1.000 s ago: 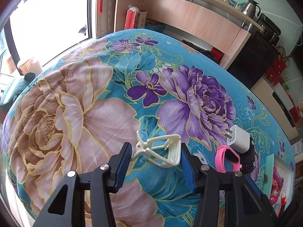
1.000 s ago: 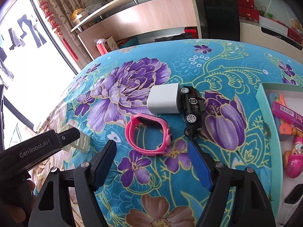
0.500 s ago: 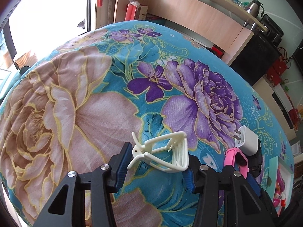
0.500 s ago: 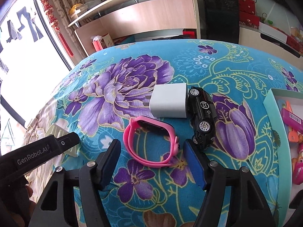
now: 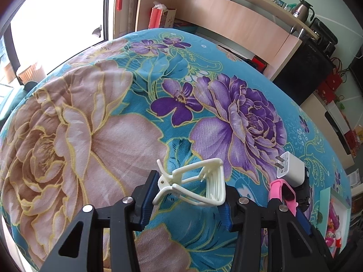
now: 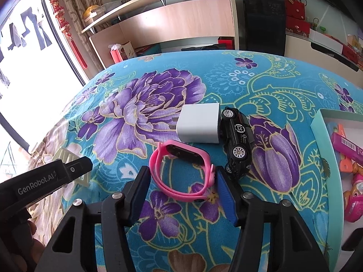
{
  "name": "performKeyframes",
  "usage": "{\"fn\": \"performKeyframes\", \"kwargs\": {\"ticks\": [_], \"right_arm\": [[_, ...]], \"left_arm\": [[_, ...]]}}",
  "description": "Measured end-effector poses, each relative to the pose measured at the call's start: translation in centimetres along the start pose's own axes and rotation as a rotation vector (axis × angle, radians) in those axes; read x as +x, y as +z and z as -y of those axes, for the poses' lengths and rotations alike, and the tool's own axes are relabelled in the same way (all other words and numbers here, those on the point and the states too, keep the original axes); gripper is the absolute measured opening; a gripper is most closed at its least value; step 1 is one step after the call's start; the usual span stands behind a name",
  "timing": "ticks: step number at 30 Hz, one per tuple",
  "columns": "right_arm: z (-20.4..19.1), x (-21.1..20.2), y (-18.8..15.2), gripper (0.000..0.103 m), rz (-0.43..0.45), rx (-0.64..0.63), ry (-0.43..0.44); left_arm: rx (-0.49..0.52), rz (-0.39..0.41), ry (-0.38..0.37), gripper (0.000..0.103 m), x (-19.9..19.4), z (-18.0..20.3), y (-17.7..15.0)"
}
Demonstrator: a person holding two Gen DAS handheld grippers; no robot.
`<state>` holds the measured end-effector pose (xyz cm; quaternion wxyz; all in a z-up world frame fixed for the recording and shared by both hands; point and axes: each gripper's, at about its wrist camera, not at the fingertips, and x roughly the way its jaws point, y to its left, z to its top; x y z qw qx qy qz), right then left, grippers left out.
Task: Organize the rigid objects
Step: 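Grasp the pink band with the right gripper while the left holds the clip, then carry the clip and pink band into the tray while both grippers release them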
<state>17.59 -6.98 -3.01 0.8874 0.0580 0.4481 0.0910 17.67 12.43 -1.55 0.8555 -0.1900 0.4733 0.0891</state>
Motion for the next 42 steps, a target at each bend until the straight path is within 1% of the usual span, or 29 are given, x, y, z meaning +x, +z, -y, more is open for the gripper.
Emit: {"fn": "performKeyframes", "kwargs": {"ticks": [7,13,17,23,30,34,38,42], "right_arm": [[0.4,-2.6,0.5,0.059,0.057,0.006,0.016],[2.0,-5.4,1.0,0.059,0.114,0.032,-0.007],[4.7,-7.3,1.3,0.059,0.152,0.088,-0.066],[9.6,-9.4,1.2,0.059,0.176,0.182,-0.165],[15.8,-11.6,0.2,0.059,0.195,0.293,-0.281],[19.5,-12.8,-0.8,0.059,0.199,0.380,-0.334],[22.2,-13.9,-1.7,0.059,0.202,0.452,-0.389],[24.0,-15.0,-2.5,0.059,0.205,0.497,-0.426]], "left_arm": [[0.031,0.061,-0.025,0.050,-2.5,1.3,0.4],[0.097,0.106,-0.076,0.050,-4.6,4.3,0.1],[0.160,0.109,-0.115,0.050,-5.1,7.1,-0.6],[0.258,0.101,-0.169,0.050,-5.7,11.9,-2.5],[0.384,0.084,-0.262,0.050,-6.3,18.3,-5.3],[0.459,0.068,-0.292,0.050,-6.2,21.4,-6.9],[0.528,0.059,-0.322,0.050,-6.2,23.7,-8.5],[0.601,0.043,-0.346,0.050,-6.0,26.1,-10.4]]}}
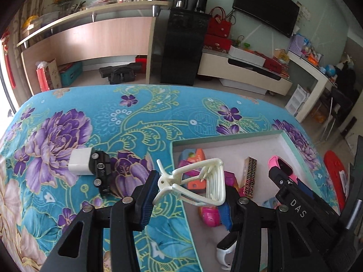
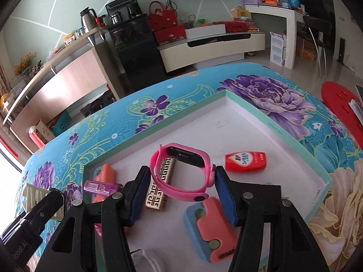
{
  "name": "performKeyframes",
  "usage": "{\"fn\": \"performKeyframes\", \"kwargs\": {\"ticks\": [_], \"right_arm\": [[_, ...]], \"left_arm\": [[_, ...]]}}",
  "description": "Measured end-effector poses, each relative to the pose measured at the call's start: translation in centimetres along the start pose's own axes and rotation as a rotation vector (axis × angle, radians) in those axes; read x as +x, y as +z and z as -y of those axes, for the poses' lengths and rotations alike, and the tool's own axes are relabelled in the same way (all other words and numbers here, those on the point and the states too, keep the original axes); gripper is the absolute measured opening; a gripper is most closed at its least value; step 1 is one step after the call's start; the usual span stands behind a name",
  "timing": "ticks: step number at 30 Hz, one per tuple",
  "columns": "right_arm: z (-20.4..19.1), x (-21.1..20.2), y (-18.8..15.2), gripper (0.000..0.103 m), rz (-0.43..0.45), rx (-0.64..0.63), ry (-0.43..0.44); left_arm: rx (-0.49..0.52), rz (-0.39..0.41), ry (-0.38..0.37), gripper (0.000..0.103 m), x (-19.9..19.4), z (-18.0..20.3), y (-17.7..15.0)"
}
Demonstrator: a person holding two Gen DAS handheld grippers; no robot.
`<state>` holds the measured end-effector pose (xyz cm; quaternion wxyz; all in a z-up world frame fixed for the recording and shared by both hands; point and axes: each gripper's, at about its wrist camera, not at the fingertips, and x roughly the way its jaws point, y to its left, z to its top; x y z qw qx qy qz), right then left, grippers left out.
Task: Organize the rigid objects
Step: 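Carry the clip and pink band into the tray while both grippers release them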
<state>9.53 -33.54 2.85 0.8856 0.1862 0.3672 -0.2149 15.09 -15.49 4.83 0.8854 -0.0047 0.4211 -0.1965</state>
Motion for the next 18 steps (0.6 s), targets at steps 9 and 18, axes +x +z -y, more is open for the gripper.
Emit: {"fn": "performKeyframes", "kwargs": {"ticks": [9,18], "right_arm": [[2.4,-0.3,0.3,0.060,0.000,0.053,-0.016],[2.6,0.1,0.1,0.060,-0.028,0.055,0.001]], "left_arm": [[0.142,-0.038,-0.043,0.051,1.9,5.1,-1.4],[0.149,-0.063,-0.029,0.051,2.9,5.2,-1.9]]}}
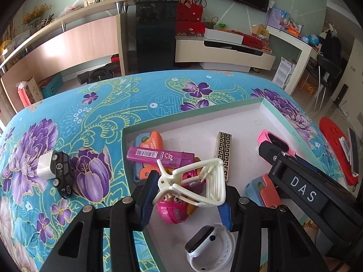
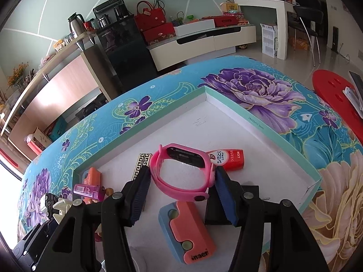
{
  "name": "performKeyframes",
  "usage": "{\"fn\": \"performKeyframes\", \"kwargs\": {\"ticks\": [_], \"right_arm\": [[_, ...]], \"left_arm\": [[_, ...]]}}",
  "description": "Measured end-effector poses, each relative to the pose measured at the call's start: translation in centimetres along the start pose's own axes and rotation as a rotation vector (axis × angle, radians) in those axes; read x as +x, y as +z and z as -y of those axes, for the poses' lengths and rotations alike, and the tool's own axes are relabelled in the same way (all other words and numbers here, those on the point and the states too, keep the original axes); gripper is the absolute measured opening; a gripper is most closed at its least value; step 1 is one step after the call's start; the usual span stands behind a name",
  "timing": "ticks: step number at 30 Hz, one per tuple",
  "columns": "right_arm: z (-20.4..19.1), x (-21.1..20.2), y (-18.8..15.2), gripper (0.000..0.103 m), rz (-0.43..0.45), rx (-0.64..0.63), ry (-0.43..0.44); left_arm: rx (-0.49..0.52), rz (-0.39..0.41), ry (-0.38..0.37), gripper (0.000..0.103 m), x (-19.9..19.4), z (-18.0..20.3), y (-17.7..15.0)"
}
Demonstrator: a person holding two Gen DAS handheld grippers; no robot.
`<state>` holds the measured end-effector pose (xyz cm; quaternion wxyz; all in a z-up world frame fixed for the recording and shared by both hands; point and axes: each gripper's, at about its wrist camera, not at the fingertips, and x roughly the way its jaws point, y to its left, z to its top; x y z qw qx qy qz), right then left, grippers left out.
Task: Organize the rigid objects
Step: 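Carry the clip and pink band into the tray while both grippers release them, then withdraw both grippers toward the white charger cube and black toy car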
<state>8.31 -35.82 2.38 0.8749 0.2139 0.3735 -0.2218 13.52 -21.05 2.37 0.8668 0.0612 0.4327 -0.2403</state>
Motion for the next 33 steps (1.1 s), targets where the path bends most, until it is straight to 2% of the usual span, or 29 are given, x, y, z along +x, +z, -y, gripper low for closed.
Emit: {"fn": "performKeyframes", "kwargs": {"ticks": [1,4,13,15,19,27,30,33], "right_arm": [[0.0,0.0,0.0,0.060,-0.004,-0.001,0.002],[-0.2,0.1,0.0,0.060,-0.014,-0.005,0.005],[-0.9,-1.1,0.4,0.060,-0.001,-0.031,-0.008],[-0.9,-1.4,0.5,0.061,-0.006,-0.030,-0.021],[-1.1,-1.4,0.5,0.069,-0.035,-0.046,-0.048],[-2.2,-0.9,0.0,0.070,-0.073,-0.111,-0.099],[-2.8,-0.8,-0.2,0.083,-0.081,-0.124,-0.096],[-3.4,-0.7,-0.3,0.083,-0.084,-0.140,-0.093]], "left_arm": [[-0.002,-0.002,-0.003,0.052,0.0,-0.1,0.0],[-0.014,0.001,-0.003,0.070,-0.2,-0.3,0.0],[-0.043,0.011,0.010,0.071,-1.1,-1.5,0.3],[-0.058,0.020,0.015,0.075,-1.5,-2.0,0.4],[-0.089,0.029,0.049,0.080,-2.0,-3.3,0.5],[-0.169,0.000,0.135,0.090,-1.6,-6.4,0.3],[-0.200,-0.011,0.166,0.095,-1.4,-7.5,0.1],[-0.230,-0.018,0.186,0.098,-1.3,-8.5,-0.1]]}}
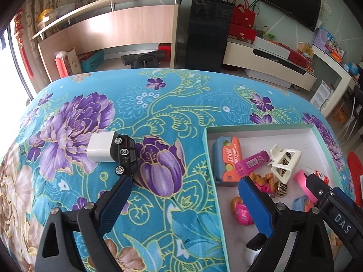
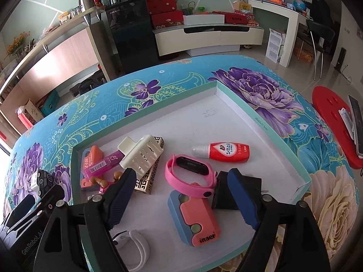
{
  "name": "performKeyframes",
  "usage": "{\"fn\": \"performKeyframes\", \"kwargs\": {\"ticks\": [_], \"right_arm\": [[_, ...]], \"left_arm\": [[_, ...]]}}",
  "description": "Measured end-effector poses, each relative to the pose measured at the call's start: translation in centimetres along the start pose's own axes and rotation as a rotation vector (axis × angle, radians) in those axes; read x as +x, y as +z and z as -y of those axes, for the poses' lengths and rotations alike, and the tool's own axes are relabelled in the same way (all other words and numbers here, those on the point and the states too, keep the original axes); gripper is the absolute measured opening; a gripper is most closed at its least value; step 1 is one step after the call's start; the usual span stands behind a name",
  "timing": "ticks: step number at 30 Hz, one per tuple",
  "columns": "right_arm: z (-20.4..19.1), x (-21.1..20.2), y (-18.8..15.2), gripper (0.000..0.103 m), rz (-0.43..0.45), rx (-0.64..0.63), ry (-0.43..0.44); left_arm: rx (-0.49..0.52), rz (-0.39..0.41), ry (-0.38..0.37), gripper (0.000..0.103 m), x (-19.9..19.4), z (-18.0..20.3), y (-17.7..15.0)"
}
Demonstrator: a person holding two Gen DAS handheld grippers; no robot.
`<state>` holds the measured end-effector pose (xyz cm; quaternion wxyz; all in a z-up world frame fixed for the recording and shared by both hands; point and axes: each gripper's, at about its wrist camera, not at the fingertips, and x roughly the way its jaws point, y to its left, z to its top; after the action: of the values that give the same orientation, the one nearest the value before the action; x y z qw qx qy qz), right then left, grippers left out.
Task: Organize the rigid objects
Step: 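Withdraw both grippers toward the white charger cube and black toy car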
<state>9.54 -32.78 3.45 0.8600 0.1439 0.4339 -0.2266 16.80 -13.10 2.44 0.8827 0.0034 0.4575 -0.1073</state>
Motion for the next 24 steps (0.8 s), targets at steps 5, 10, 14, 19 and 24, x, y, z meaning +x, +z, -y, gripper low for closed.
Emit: {"fn": "performKeyframes", "kwargs": {"ticks": [5,10,14,19,24], "right_arm": [[-0.6,0.0,0.0,0.084,-0.002,-0.003,0.009],[-1.5,0.0,-0.1,0.090,0.000,-0.027,0.016],[-1.9,-0.2,-0.1,0.090,0.002,-0.033,0.028],[-3.0,-0.6,-0.1,0.090,0.011,-0.052,0.041],[-4.9,-1.1,-0.4,0.090,0.019,-0.088,0.082]], "left_arm": [[-0.019,-0.004,0.055,0.103,0.5,-1.1,-0.1],[-0.035,-0.011,0.089,0.103,0.8,-1.9,-0.1],[-0.048,-0.016,0.098,0.103,0.8,-2.5,-0.1],[-0.059,-0.028,0.126,0.103,0.8,-3.6,-0.1],[-0.106,-0.029,0.171,0.103,0.5,-6.1,0.1]]}}
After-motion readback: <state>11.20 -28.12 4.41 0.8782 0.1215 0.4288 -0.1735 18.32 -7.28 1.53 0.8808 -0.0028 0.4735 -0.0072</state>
